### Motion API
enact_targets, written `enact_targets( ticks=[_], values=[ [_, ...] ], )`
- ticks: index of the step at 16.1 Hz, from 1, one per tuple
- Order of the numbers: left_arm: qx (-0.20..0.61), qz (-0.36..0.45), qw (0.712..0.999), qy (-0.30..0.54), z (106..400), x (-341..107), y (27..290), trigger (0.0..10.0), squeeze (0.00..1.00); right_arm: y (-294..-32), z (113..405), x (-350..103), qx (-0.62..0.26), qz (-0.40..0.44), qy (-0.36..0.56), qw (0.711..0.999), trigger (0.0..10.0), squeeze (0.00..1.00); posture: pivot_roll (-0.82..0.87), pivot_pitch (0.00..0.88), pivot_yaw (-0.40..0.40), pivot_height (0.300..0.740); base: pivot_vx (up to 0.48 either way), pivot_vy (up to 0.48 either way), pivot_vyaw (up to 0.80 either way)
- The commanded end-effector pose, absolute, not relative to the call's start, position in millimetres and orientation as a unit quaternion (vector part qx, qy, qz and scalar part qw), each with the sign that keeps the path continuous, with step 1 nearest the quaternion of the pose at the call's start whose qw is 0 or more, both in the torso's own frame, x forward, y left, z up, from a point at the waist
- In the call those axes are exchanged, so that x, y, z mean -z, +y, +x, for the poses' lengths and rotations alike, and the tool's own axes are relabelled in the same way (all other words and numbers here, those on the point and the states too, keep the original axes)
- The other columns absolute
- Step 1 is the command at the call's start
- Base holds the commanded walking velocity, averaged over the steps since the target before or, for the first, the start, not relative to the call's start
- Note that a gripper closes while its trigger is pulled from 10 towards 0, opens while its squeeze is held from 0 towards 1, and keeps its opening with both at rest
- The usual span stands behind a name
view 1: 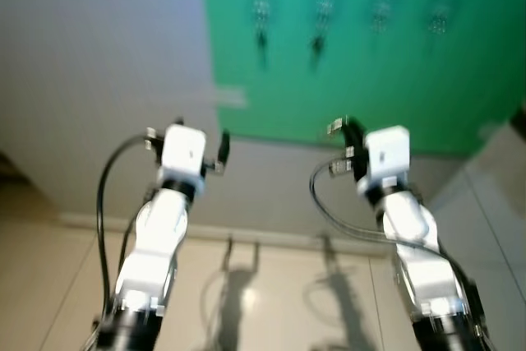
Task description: Hang keys on a hook
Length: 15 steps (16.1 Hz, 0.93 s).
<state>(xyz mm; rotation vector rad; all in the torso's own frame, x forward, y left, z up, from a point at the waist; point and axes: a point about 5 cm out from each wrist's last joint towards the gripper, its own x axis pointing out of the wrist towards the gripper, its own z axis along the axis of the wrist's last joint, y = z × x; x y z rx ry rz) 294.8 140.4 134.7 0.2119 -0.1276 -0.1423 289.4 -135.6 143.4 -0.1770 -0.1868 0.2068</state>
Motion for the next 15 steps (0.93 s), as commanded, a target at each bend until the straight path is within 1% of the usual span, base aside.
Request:
enact_targets(
  ticks=[1,4,6,8,10,13,15],
  values=[
    [0.084,0.094,0.990,-0.062,295.7,-134.1,132.8,10.0,0.00,-142.4,289.2,-146.0,-0.097,-0.083,-0.093,0.987,10.0,0.00,-0.11,0.044,0.044,0.740,0.000,0.000,0.00],
    [0.078,0.105,0.989,-0.073,297.2,-138.6,134.9,10.0,0.00,-142.4,288.0,-146.9,-0.105,-0.067,-0.091,0.988,10.0,0.00,-0.11,0.042,0.045,0.740,0.000,0.000,0.00],
    [0.099,0.091,0.987,-0.085,296.1,-141.8,133.0,10.0,0.00,-142.7,285.9,-143.6,-0.104,-0.060,-0.083,0.989,10.0,0.00,-0.11,0.037,0.046,0.740,0.000,0.000,0.00],
    [0.106,0.095,0.986,-0.084,294.5,-140.7,131.9,10.0,0.00,-142.2,285.2,-142.7,-0.103,-0.050,-0.081,0.990,10.0,0.00,-0.11,0.035,0.047,0.740,0.244,0.000,0.00],
    [0.109,0.097,0.986,-0.083,293.3,-139.8,132.5,10.0,0.00,-139.7,285.0,-143.1,-0.109,-0.058,-0.081,0.989,10.0,0.00,-0.11,0.033,0.049,0.740,0.259,0.000,0.00],
    [0.117,0.095,0.985,-0.082,292.0,-139.5,134.6,10.0,0.00,-145.8,286.9,-147.1,-0.069,-0.056,-0.092,0.992,10.0,0.00,-0.11,0.038,0.052,0.740,0.331,0.000,0.80],
    [0.121,0.096,0.985,-0.079,291.2,-138.0,133.9,10.0,0.00,-151.4,287.0,-150.1,-0.053,-0.044,-0.101,0.993,10.0,0.00,-0.11,0.039,0.053,0.740,0.347,0.000,0.00]
  ],
)
